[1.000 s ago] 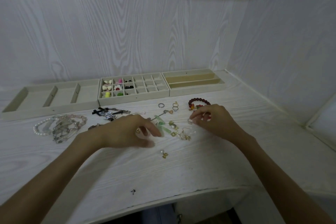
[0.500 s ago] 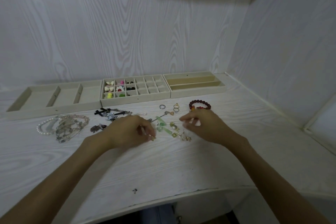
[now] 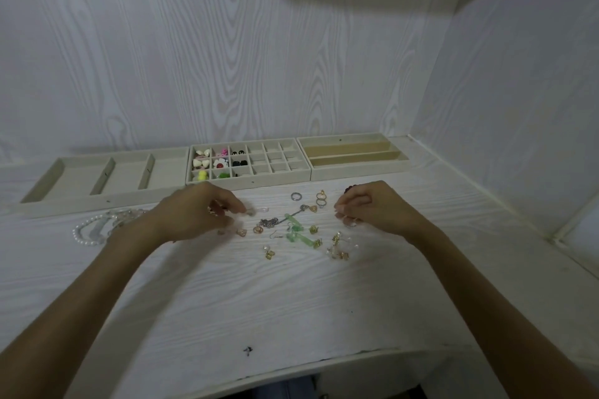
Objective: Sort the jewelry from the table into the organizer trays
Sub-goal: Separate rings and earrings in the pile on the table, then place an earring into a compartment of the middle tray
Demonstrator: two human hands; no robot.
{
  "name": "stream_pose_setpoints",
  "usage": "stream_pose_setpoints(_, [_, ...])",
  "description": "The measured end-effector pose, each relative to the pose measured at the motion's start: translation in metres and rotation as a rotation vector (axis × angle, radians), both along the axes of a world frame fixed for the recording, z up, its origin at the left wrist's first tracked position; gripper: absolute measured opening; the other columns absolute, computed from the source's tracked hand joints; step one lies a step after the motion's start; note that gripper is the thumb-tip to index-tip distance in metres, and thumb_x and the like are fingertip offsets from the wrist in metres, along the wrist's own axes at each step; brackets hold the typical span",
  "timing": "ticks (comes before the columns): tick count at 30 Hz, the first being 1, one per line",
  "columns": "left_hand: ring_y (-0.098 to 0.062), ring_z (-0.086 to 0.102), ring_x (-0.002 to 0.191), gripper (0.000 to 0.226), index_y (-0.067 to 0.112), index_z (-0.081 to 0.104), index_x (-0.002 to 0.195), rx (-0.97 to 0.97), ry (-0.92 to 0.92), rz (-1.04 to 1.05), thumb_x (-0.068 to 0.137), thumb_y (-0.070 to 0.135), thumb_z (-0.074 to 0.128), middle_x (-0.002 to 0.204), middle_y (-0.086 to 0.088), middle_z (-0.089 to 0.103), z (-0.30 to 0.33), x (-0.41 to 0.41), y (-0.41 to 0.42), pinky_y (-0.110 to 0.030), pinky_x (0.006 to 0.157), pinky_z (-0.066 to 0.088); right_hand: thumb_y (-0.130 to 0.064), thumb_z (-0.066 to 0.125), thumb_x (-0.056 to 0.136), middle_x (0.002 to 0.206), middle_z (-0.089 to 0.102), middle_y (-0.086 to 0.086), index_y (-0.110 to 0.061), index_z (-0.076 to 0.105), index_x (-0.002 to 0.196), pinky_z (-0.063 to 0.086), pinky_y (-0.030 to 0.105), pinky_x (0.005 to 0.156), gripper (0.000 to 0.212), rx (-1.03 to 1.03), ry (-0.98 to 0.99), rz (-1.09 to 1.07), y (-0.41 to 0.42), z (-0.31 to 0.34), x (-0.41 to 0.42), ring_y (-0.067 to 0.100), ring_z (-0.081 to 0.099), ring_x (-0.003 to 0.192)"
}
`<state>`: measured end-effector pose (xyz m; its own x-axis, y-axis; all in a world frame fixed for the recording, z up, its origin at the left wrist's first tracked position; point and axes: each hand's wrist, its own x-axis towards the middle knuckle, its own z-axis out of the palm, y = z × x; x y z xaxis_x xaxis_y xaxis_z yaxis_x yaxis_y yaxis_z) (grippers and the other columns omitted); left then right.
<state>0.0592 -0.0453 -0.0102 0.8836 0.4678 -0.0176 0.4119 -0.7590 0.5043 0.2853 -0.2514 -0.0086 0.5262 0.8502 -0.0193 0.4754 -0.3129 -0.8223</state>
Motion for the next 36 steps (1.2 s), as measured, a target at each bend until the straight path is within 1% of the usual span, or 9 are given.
stream_pose_setpoints(4, [-0.007, 0.061, 0.091, 0.024, 0.032, 0.069, 0.106, 0.038, 0.05, 0.099, 0.084, 0.022, 0.07, 0.103, 0.014, 0.065, -0.011, 0.003, 0.004, -0.022, 0.071, 0.05, -0.011, 0.072, 0.079, 0.069, 0.066, -0.012, -0.02, 0.076, 0.081, 0.045, 0.007, 0.062, 0.01, -0.108, -0.304, 0.002, 0.012, -0.01, 0.002, 0.0, 0.062, 0.067])
stream_pose_setpoints(7, [-0.005, 0.061, 0.09, 0.023, 0.035, 0.069, 0.105, 0.054, 0.082, 0.114, 0.083, 0.026, 0.071, 0.1, 0.015, 0.067, -0.016, -0.005, 0.009, -0.027, 0.085, 0.05, -0.018, 0.074, 0.077, 0.067, 0.062, -0.016, -0.025, 0.077, 0.08, 0.04, 0.011, 0.064, 0.008, -0.166, -0.43, 0.013, 0.019, -0.016, 0.0, -0.005, 0.057, 0.064])
stream_pose_setpoints(14, [-0.006, 0.066, 0.084, 0.028, 0.035, 0.07, 0.09, -0.037, 0.021, 0.1, 0.082, 0.008, 0.07, 0.097, 0.01, 0.07, -0.006, -0.032, 0.024, -0.029, 0.08, 0.055, -0.01, 0.075, 0.069, 0.07, 0.066, -0.01, -0.032, 0.062, 0.058, 0.051, 0.026, 0.069, 0.027, -0.276, -0.489, 0.029, 0.033, 0.001, -0.008, 0.007, 0.061, 0.067])
stream_pose_setpoints(18, [-0.005, 0.066, 0.084, 0.03, 0.039, 0.069, 0.084, -0.049, -0.099, 0.133, 0.081, 0.008, 0.071, 0.093, 0.011, 0.071, 0.001, -0.041, 0.031, -0.036, 0.085, 0.054, -0.018, 0.075, 0.077, 0.076, 0.065, -0.009, -0.027, 0.069, 0.08, 0.048, 0.022, 0.064, 0.011, -0.128, -0.411, 0.183, 0.056, 0.006, -0.042, 0.001, 0.055, 0.063])
stream_pose_setpoints(21, [-0.004, 0.066, 0.085, 0.029, 0.037, 0.069, 0.085, -0.09, -0.113, 0.115, 0.082, 0.008, 0.07, 0.093, 0.013, 0.071, 0.003, -0.043, 0.027, -0.037, 0.086, 0.054, -0.031, 0.073, 0.08, 0.084, 0.067, -0.01, -0.024, 0.073, 0.101, 0.037, 0.013, 0.055, 0.022, -0.2, -0.472, 0.301, 0.079, -0.004, -0.069, 0.001, 0.055, 0.067])
stream_pose_setpoints(25, [-0.003, 0.065, 0.085, 0.022, 0.031, 0.071, 0.092, -0.11, -0.115, 0.085, 0.083, 0.01, 0.07, 0.099, 0.012, 0.07, 0.005, -0.047, 0.02, -0.035, 0.086, 0.054, -0.028, 0.072, 0.081, 0.088, 0.072, -0.005, -0.024, 0.077, 0.091, 0.043, 0.019, 0.056, 0.012, -0.228, -0.555, 0.234, 0.093, -0.01, -0.082, 0.008, 0.06, 0.073])
stream_pose_setpoints(27, [0.0, 0.064, 0.083, 0.02, 0.027, 0.072, 0.095, -0.113, -0.134, 0.077, 0.084, 0.011, 0.069, 0.096, 0.016, 0.07, 0.005, -0.049, 0.016, -0.032, 0.086, 0.054, -0.023, 0.071, 0.082, 0.082, 0.073, -0.005, -0.02, 0.077, 0.089, 0.049, 0.022, 0.061, 0.01, -0.138, -0.416, 0.196, 0.092, -0.007, -0.081, 0.003, 0.061, 0.067])
stream_pose_setpoints(32, [0.004, 0.065, 0.082, 0.016, 0.022, 0.072, 0.103, -0.319, -0.317, 0.089, 0.09, 0.025, 0.062, 0.093, 0.014, 0.071, 0.017, -0.039, -0.008, -0.012, 0.079, 0.051, -0.024, 0.058, 0.092, 0.073, 0.06, -0.006, -0.015, 0.069, 0.099, 0.035, 0.017, 0.056, 0.016, 0.025, 0.622, 0.153, 0.081, 0.016, -0.088, 0.006, 0.049, 0.063])
stream_pose_setpoints(36, [0.003, 0.066, 0.075, 0.024, 0.024, 0.071, 0.096, -0.556, -0.323, 0.153, 0.09, 0.042, 0.057, 0.091, 0.015, 0.074, 0.027, -0.029, -0.026, -0.022, 0.064, 0.046, -0.026, 0.057, 0.091, 0.067, 0.052, -0.008, -0.02, 0.067, 0.085, 0.028, 0.02, 0.057, 0.013, 0.035, 0.953, 0.129, 0.079, 0.016, -0.097, 0.006, 0.043, 0.056])
